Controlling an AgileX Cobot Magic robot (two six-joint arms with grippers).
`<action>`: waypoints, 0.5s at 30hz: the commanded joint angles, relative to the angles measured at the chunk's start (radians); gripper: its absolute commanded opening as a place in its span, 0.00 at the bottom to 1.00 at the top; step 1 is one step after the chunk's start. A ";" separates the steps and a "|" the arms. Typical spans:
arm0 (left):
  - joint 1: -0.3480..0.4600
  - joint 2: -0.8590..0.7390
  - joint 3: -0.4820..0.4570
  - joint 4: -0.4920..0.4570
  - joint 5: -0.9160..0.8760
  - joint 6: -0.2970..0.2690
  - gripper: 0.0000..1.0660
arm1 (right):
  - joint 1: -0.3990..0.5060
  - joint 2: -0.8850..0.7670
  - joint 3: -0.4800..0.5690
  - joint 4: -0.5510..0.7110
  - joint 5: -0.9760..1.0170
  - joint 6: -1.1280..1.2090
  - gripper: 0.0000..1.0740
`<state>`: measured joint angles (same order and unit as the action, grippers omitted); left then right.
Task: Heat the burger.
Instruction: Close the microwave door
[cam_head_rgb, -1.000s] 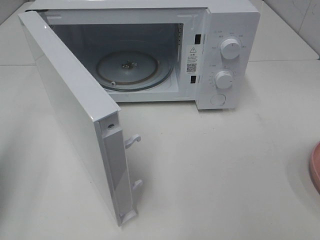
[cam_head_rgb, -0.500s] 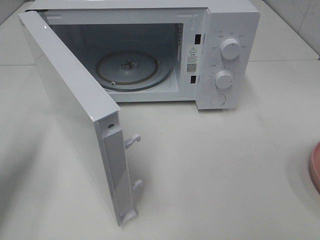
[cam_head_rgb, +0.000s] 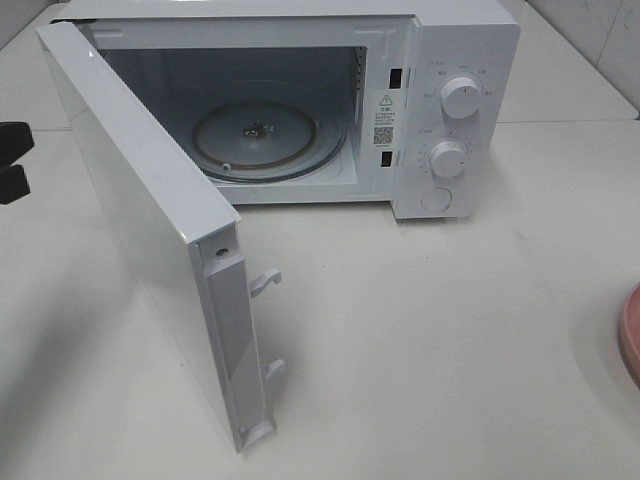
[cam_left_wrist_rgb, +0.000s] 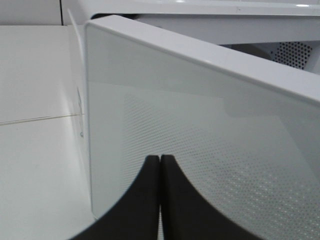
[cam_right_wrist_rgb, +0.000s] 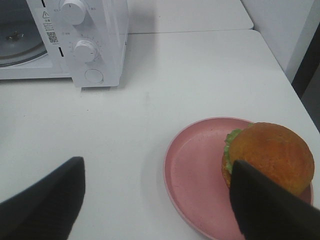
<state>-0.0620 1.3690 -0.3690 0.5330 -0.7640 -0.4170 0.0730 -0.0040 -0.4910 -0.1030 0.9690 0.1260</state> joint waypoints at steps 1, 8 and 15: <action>-0.073 0.058 -0.022 -0.078 -0.020 0.055 0.00 | -0.008 -0.026 0.001 0.002 -0.007 -0.016 0.71; -0.161 0.159 -0.039 -0.178 -0.062 0.086 0.00 | -0.008 -0.026 0.001 0.002 -0.007 -0.016 0.71; -0.234 0.226 -0.103 -0.188 -0.065 0.092 0.00 | -0.008 -0.026 0.001 0.002 -0.007 -0.016 0.71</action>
<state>-0.2590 1.5770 -0.4360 0.3430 -0.8020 -0.3310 0.0730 -0.0040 -0.4910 -0.1030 0.9690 0.1260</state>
